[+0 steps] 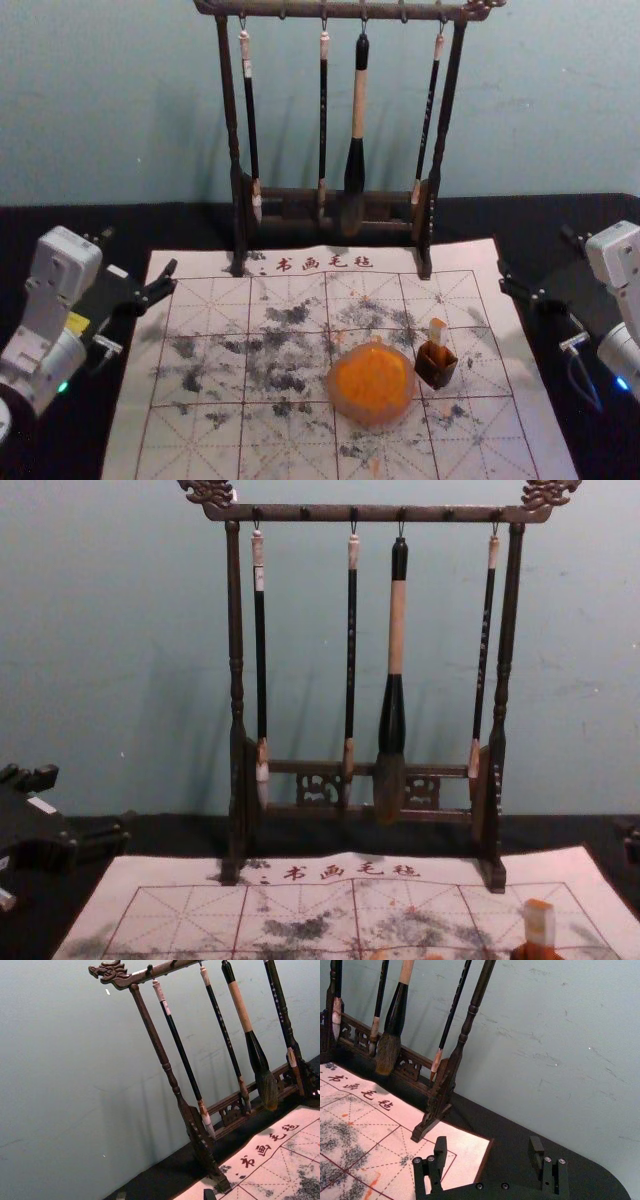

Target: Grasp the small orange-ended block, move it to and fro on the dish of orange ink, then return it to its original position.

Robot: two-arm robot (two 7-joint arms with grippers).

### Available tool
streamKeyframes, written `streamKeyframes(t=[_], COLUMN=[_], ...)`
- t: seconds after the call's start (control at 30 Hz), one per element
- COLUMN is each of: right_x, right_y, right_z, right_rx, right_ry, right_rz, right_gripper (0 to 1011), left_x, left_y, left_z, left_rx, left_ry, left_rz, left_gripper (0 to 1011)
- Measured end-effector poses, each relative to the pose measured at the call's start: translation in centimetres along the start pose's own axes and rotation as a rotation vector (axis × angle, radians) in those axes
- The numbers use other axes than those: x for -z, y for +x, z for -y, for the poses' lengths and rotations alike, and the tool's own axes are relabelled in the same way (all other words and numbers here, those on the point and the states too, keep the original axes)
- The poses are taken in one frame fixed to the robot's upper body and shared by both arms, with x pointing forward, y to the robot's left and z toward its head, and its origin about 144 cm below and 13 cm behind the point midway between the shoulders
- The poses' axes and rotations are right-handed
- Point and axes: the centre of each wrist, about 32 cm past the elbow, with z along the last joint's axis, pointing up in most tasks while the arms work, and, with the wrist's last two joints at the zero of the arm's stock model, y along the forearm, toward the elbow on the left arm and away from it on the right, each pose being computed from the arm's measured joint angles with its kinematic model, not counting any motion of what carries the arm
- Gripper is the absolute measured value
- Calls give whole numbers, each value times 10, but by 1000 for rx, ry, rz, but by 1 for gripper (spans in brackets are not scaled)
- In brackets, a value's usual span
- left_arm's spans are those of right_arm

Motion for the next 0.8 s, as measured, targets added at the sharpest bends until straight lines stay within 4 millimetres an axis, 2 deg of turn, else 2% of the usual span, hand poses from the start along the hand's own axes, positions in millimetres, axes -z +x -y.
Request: streamKeyframes(t=[0.8], right_x=[0], right_y=[0], right_z=[0], right_rx=[0], right_ry=[0], right_rz=[0], right_gripper=[1000], left_x=[0], left_y=[0], left_z=[0], left_rx=[0], left_ry=[0], left_rz=[0], left_gripper=[1001])
